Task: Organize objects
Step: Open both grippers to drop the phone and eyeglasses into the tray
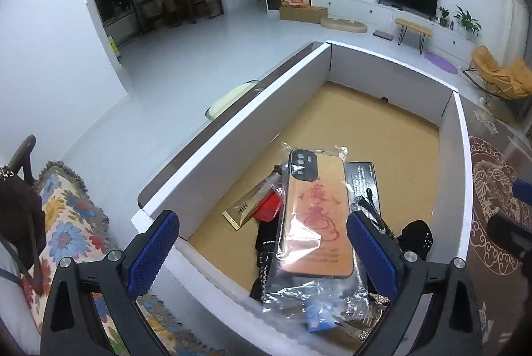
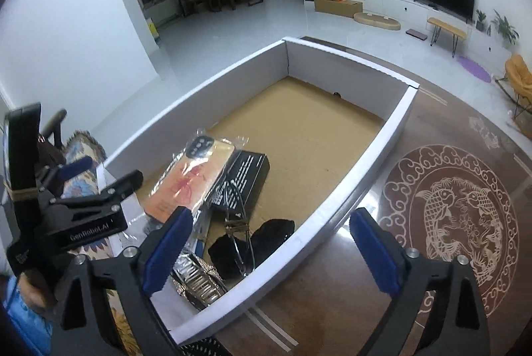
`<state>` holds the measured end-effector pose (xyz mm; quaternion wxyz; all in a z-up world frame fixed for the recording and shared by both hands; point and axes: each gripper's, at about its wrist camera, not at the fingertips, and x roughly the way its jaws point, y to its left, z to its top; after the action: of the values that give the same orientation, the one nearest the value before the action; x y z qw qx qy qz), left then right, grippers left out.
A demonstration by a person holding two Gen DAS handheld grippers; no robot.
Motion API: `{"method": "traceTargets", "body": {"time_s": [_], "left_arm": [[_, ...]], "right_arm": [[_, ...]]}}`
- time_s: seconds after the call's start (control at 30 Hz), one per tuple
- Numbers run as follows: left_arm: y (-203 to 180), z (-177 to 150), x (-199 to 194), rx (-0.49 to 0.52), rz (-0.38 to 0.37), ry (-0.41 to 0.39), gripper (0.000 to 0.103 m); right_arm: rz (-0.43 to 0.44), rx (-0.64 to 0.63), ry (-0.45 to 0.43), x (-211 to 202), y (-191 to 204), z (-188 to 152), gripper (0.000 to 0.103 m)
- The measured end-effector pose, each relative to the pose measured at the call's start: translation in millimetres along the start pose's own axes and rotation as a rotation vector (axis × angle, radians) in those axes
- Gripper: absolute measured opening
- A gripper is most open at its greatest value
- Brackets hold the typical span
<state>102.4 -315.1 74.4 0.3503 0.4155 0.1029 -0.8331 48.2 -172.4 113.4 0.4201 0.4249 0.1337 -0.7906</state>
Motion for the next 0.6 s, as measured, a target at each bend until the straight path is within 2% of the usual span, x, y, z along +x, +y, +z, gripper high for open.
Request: {"method": "traceTargets", "body": {"time_s": [0.07, 0.43, 0.53, 0.6], "left_arm": [[1.6, -1.3, -4.6, 0.003, 0.020, -0.021, 0.102], [1.6, 3.5, -11.4, -0.018, -0.007, -0.057, 0.102], [4.0, 4.4, -9.4, -0.033, -0.051, -0.043, 0.102], [8.4, 2.1, -12.6, -0.066, -0.067, -0.071, 0.103]], "right_arm": [[-0.008, -0.018, 0.009, -1.1, 3.9, -0.3, 0.098], [-0.015, -0.022, 0.028, 7.2, 8.7, -3.3, 0.098], [-0.012, -0.024, 0.031, 9.1, 9.7, -4.1, 0.098], [-0.007, -0.023, 0.030, 8.9, 10.7, -3.8, 0.098]]}}
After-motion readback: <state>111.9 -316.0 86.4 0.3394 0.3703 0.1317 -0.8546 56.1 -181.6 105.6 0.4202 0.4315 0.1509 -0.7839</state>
